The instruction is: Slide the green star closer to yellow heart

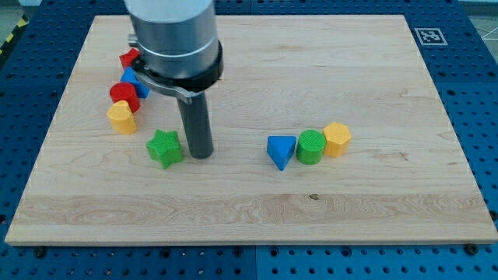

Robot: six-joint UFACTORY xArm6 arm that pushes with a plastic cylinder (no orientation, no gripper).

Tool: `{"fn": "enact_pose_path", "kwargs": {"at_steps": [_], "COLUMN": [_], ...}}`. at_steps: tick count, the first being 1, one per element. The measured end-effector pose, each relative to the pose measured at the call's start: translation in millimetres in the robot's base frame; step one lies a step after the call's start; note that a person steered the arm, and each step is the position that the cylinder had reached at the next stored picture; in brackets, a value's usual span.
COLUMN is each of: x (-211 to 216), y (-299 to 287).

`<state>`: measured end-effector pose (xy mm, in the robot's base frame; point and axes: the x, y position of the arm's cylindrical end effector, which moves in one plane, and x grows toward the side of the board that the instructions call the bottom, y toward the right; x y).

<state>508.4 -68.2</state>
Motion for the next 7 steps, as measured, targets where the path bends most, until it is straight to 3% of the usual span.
{"fn": "enact_pose_path", "kwargs": {"at_steps": [3, 7], "x": [4, 20], "y": [-59, -73]}}
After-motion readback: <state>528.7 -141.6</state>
